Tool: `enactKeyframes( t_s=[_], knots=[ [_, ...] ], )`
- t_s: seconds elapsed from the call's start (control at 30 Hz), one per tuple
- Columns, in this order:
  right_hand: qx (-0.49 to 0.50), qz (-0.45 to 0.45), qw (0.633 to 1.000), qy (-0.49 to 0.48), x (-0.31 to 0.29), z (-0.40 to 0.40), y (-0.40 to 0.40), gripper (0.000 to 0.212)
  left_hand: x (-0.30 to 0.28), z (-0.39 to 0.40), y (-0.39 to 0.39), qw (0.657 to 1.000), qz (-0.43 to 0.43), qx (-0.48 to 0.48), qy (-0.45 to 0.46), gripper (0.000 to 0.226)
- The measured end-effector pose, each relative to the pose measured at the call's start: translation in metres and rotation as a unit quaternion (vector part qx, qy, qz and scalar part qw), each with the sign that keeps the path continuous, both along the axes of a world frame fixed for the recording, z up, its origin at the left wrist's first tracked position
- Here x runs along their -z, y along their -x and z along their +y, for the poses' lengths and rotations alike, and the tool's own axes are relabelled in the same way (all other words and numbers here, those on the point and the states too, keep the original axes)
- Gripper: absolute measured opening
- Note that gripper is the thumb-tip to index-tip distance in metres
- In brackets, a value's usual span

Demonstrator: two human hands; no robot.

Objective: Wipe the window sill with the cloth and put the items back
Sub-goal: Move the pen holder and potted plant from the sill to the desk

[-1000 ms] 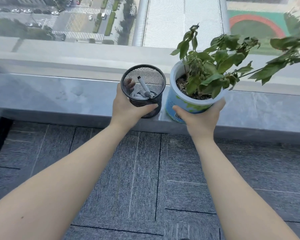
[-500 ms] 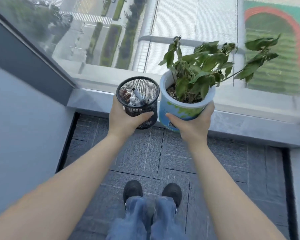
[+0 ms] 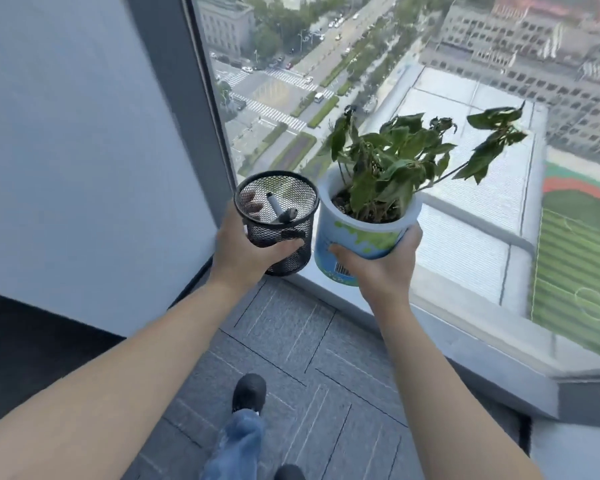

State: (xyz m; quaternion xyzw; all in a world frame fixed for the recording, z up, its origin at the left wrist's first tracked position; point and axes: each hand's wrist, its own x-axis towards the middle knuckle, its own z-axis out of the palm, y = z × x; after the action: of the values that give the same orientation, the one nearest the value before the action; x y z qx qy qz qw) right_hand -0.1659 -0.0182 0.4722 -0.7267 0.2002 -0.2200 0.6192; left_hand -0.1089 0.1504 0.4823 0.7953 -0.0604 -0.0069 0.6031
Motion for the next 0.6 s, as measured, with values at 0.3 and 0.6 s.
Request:
enactKeyframes(
  t_s=[0.3, 0.6],
  knots=[
    [-0.193, -0.054, 0.980, -0.006, -0.080, 0.119, 0.013, 0.075, -0.079, 0.150, 0.089, 0.980, -0.033, -0.195, 0.011, 0.085],
    [-0.385, -0.097, 0.918, -0.001, -0.122, 0.330, 0.064, 0.068, -0.126, 0.339, 0.214, 0.905, -0.105, -0.412, 0.000, 0.083]
  ],
)
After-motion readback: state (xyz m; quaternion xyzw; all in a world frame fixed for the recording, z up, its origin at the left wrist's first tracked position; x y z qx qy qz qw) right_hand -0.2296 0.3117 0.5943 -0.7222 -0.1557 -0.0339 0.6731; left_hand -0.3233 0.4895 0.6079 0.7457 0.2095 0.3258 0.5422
